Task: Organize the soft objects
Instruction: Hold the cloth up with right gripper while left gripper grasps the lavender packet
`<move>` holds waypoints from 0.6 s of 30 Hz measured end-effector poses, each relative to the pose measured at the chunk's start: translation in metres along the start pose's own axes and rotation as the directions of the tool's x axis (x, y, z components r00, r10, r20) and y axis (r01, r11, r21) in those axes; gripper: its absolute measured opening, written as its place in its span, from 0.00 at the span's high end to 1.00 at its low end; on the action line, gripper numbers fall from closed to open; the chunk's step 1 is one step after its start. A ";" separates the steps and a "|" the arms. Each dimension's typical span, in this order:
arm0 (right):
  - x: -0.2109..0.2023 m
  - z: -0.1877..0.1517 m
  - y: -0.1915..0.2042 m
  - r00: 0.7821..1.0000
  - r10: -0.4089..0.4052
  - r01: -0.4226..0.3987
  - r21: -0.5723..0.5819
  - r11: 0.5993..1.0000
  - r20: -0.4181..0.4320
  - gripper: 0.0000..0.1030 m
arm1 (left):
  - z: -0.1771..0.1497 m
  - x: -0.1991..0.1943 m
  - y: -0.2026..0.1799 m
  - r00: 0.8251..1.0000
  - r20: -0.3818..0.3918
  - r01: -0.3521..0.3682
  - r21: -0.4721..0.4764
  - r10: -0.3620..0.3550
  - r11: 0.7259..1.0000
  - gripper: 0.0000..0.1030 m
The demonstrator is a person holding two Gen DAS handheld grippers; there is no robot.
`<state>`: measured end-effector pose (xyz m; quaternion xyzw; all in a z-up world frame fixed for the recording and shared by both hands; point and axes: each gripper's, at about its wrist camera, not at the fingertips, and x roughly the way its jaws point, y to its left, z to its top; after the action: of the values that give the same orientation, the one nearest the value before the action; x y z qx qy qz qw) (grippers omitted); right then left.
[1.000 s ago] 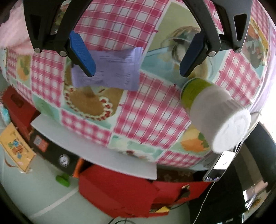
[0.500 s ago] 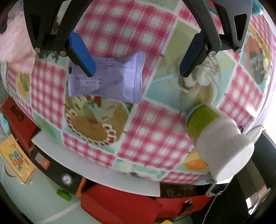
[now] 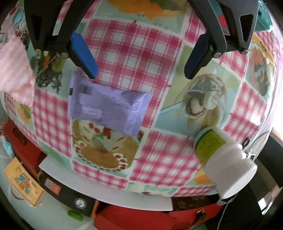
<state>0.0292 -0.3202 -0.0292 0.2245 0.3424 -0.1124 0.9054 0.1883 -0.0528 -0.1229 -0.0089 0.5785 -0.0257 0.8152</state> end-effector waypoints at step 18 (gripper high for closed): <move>0.002 -0.001 -0.002 1.000 0.005 -0.004 0.005 1.000 -0.005 0.93 | 0.030 0.010 -0.031 0.999 -0.001 0.046 0.045 -0.046 0.998 0.05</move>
<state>0.0293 -0.3212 -0.0320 0.2278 0.3439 -0.1107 0.9042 0.2190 -0.0844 -0.1205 -0.0040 0.5774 -0.0573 0.8145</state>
